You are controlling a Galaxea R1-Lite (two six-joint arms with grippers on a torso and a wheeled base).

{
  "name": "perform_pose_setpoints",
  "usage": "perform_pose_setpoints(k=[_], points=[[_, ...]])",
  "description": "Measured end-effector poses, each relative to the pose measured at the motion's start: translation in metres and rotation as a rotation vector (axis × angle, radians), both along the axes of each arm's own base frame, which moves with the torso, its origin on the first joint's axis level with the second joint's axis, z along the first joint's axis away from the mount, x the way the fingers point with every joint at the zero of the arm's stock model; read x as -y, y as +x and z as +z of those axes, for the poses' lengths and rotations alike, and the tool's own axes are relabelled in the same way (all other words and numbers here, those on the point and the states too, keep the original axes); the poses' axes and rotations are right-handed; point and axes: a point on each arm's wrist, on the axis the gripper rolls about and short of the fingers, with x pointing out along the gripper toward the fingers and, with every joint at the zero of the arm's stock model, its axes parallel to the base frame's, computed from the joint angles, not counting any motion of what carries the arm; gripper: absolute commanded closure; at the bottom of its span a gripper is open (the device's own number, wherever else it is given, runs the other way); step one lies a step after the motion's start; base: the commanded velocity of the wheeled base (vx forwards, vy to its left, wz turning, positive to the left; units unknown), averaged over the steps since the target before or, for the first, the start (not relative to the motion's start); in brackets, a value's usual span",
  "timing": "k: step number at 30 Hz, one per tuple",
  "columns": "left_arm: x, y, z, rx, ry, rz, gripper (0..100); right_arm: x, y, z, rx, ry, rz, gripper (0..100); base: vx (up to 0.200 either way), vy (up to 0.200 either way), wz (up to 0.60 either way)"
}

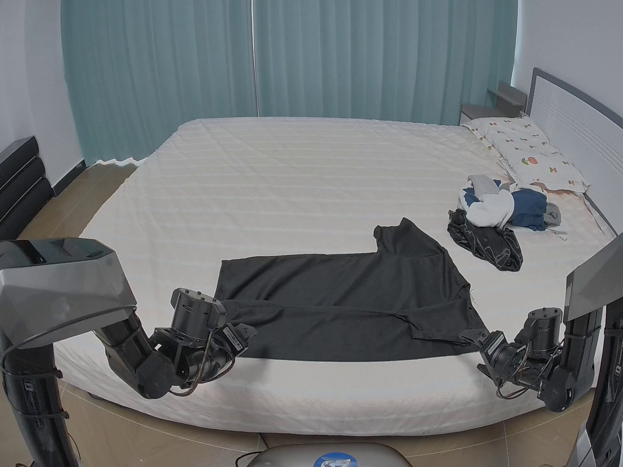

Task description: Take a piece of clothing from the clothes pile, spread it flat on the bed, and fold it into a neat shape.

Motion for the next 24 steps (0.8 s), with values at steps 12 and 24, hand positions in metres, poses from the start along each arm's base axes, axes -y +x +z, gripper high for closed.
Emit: perform_pose_setpoints(k=[12,24], points=[[0.007,0.022,-0.020,0.013,0.083,0.004,0,-0.001,0.001,-0.004,-0.011,-0.006,0.002,0,0.000,0.000,0.00],[-0.003,0.049,-0.036,0.054,0.160,0.120,100,-0.001,0.000,-0.005,-0.015,-0.011,0.003,0,0.000,0.000,0.00]])
